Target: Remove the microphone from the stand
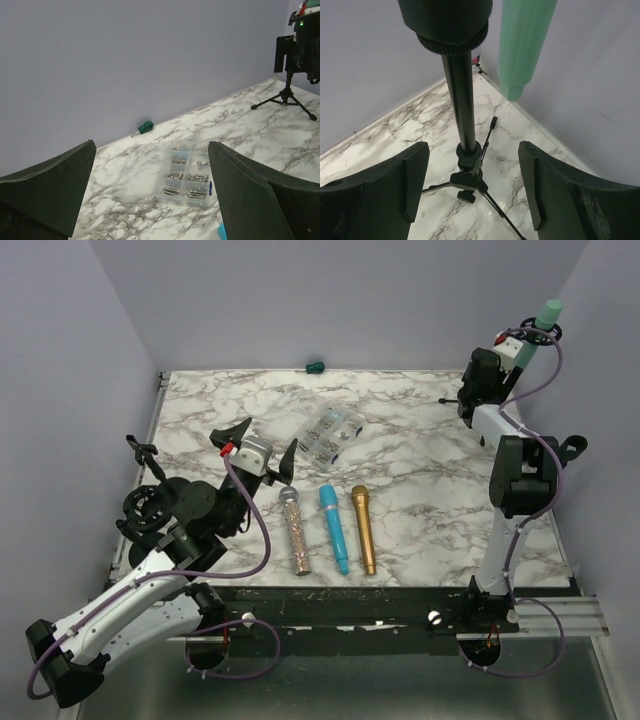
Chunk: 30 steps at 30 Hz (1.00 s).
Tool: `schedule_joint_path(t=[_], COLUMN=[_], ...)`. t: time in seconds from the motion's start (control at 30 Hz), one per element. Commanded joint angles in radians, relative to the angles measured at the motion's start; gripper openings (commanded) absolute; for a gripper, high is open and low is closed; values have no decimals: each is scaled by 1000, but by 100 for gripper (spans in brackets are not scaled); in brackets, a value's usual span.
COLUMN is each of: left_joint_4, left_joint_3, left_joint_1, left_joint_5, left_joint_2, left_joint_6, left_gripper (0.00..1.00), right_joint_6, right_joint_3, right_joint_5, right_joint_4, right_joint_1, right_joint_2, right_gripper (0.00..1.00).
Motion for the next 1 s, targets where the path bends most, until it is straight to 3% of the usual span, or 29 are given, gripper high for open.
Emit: schedule_joint_path(t=[0.0,0.23,0.77,0.97], left_joint_4=[22,23,21,20], left_joint_3=[7,9,12,12], left_joint_1=[-3,-3,-4,-4], left_joint_5=[19,22,31,29], left_joint_2=[6,15,30,24], left_joint_6=[1,-2,-10,-10], left_gripper=[99,98,98,99], right_joint_6=[-90,-186,-171,-214], right_joint_3=[55,116,93,-1], right_joint_5=[62,54,-2,9], right_joint_4=[113,162,153,236], right_joint_1=[0,0,16,82], right_joint_2=[42,109,109,63], right_gripper=[78,70,29,26])
